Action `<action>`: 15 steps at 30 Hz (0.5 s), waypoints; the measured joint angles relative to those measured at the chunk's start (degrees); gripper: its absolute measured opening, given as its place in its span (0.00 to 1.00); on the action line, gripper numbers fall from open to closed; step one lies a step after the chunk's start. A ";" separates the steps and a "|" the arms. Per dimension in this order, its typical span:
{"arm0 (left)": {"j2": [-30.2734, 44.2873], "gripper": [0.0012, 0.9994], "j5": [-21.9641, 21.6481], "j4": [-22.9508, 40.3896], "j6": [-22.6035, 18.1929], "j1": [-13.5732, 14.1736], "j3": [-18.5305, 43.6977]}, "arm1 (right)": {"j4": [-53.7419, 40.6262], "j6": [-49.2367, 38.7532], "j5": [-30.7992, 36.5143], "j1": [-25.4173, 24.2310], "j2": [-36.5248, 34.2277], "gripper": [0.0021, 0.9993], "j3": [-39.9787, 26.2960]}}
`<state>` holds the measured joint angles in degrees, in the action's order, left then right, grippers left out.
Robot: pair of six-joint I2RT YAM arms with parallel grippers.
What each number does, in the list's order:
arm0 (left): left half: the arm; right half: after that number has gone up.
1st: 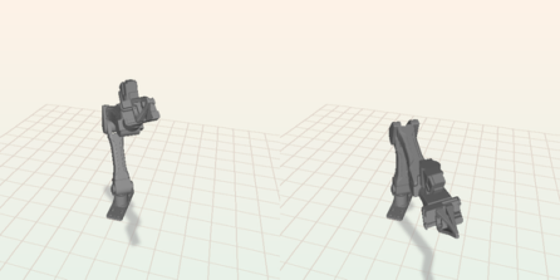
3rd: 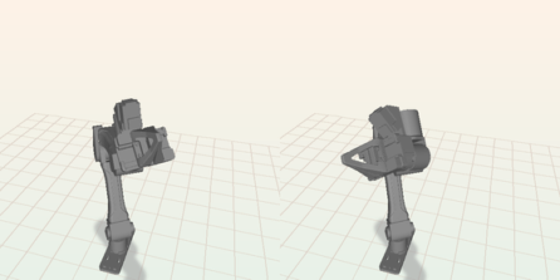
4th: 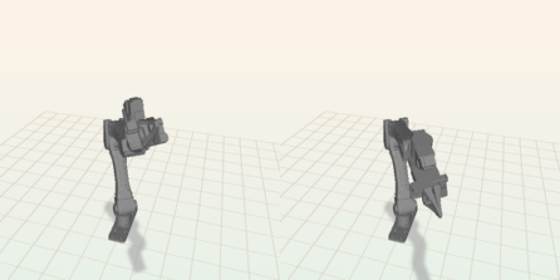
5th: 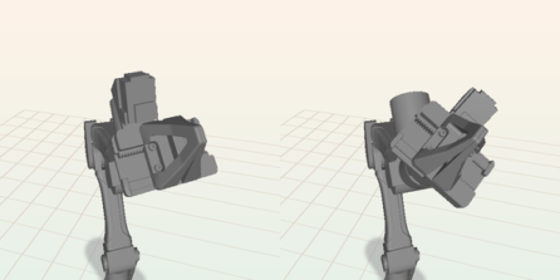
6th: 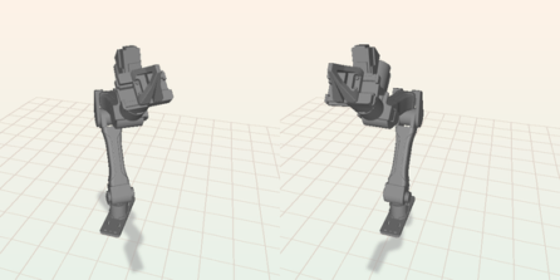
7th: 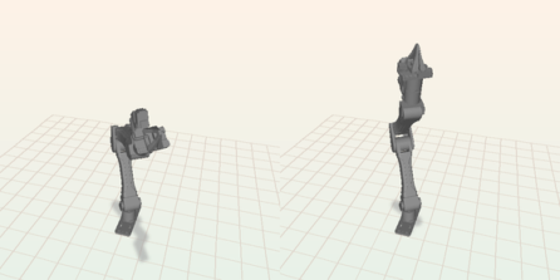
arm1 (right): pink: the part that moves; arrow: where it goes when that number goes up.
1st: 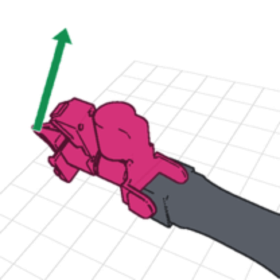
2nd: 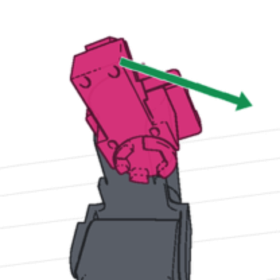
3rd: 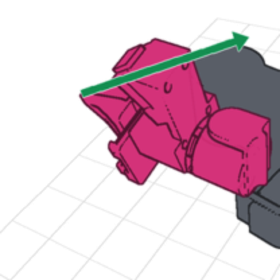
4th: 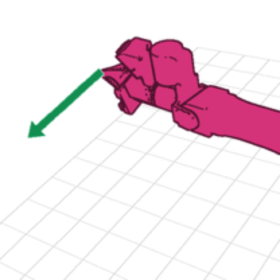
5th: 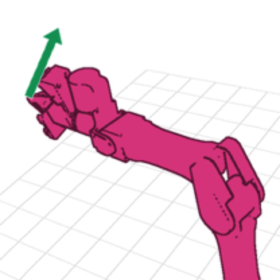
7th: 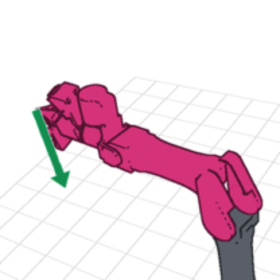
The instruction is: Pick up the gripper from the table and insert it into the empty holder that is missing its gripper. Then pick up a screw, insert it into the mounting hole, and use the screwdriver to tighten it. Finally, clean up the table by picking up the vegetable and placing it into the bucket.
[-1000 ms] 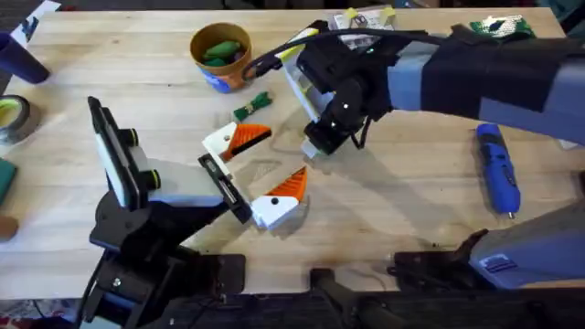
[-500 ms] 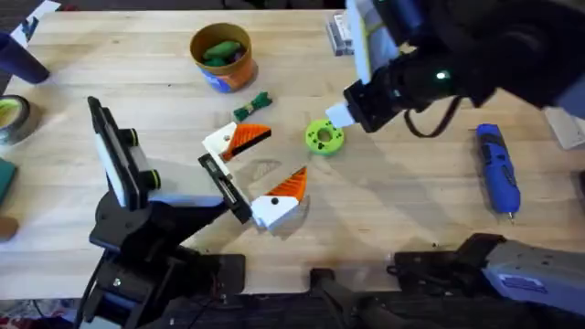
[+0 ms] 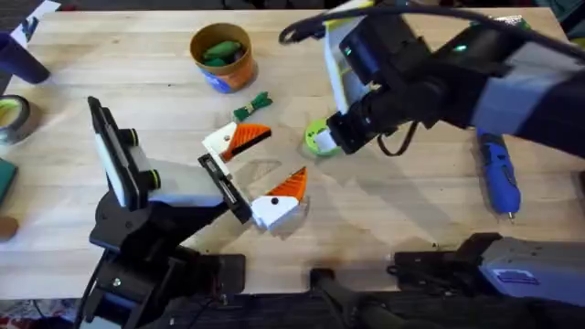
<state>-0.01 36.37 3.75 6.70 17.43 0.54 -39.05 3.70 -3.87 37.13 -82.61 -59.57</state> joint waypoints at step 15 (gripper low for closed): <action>0.00 0.99 0.01 0.00 0.00 0.00 0.00 | 3.98 -9.24 -1.93 2.18 -10.47 0.30 0.17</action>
<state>-0.01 36.38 3.75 6.70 17.43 0.54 -35.08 -5.55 -5.80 39.31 -93.08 -59.40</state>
